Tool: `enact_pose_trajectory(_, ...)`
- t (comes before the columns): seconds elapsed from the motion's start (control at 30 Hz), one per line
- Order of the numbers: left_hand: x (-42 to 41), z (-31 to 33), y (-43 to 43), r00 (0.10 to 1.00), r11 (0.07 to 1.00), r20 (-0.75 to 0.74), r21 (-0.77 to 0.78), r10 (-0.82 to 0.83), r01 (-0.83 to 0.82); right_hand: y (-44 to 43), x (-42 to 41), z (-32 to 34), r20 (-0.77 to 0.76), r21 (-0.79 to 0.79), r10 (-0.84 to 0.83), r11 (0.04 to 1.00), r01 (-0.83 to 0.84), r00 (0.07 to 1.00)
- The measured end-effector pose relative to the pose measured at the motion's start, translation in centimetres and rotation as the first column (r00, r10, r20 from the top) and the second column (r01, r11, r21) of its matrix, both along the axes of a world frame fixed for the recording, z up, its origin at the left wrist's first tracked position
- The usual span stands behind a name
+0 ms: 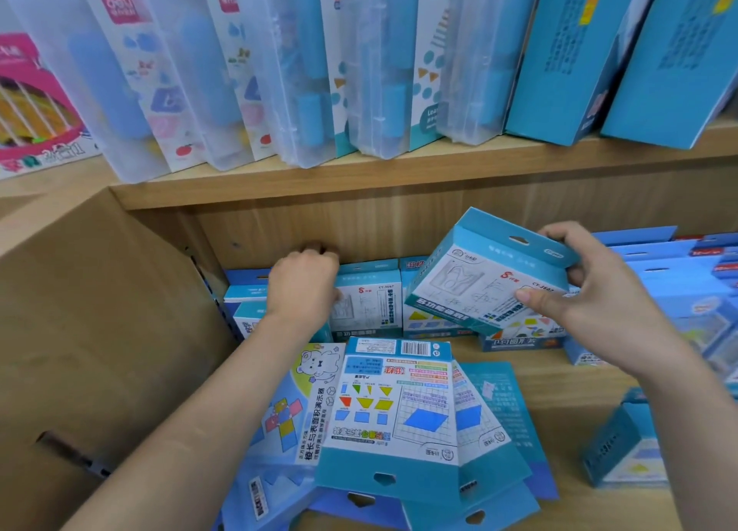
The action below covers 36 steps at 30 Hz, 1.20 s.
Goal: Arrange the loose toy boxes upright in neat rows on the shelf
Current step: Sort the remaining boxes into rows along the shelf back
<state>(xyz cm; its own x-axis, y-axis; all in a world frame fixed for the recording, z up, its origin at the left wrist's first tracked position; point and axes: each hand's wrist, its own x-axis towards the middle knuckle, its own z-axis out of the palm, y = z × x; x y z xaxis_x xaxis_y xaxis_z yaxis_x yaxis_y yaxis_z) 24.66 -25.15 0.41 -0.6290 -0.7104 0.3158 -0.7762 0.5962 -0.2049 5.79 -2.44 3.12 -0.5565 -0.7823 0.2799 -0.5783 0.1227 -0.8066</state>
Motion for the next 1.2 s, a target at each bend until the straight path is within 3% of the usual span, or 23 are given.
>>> enact_pose_trajectory(0.3, 0.5, -0.7, -0.4, 0.999, 0.999, -0.008, -0.001, -0.038, 0.038, -0.2, 0.0, -0.3, 0.031, -0.021, -0.001, 1.0, 0.002, 1.0)
enact_pose_trajectory(0.4, 0.4, -0.9, -0.6, 0.996, 0.995, -0.066, 0.069, -0.067, 0.072, -0.4, 0.3, -0.2, 0.042, -0.056, -0.008, 0.998, 0.01, 0.999)
enact_pose_trajectory(0.5, 0.8, -0.7, -1.2, 0.988, 0.985, -0.141, 0.15, -0.068, 0.089, -0.6, 1.0, -0.2, 0.152, -0.159, 0.021, 0.987, 0.004, 0.988)
enact_pose_trajectory(0.6, 1.2, 0.0, -1.1, 0.945, 0.962, -0.317, 0.225, -0.08, 0.157, -0.7, 1.1, -0.3, 0.21, -0.194, 0.03, 0.981, 0.011, 0.977)
enact_pose_trajectory(0.67, 1.1, 1.1, 0.1, 0.841, 0.886, -0.532, 0.338, -0.098, 0.318, -0.7, 0.8, -0.3, 0.242, -0.214, 0.028, 0.977, 0.026, 0.97)
enact_pose_trajectory(0.73, 0.9, 2.4, 1.8, 0.695, 0.725, -0.714, 0.431, -0.09, 0.537, -0.6, 0.6, -0.4, 0.29, -0.244, 0.037, 0.969, 0.036, 0.956)
enact_pose_trajectory(0.83, 0.6, 3.4, 3.5, 0.581, 0.545, -0.811, 0.461, -0.061, 0.7, -0.7, 0.5, -0.3, 0.322, -0.254, 0.061, 0.967, 0.024, 0.945)
enact_pose_trajectory(1.07, -0.4, 2.6, 4.3, 0.658, 0.566, -0.738, 0.481, -0.152, 0.67, -1.0, 0.7, 0.0, 0.23, -0.21, 0.122, 0.975, -0.074, 0.965)
enact_pose_trajectory(1.2, 0.1, 2.1, 4.2, 0.701, 0.623, -0.692, 0.474, -0.173, 0.622, -2.0, 1.0, 0.3, 0.149, -0.175, 0.153, 0.976, -0.127, 0.977)
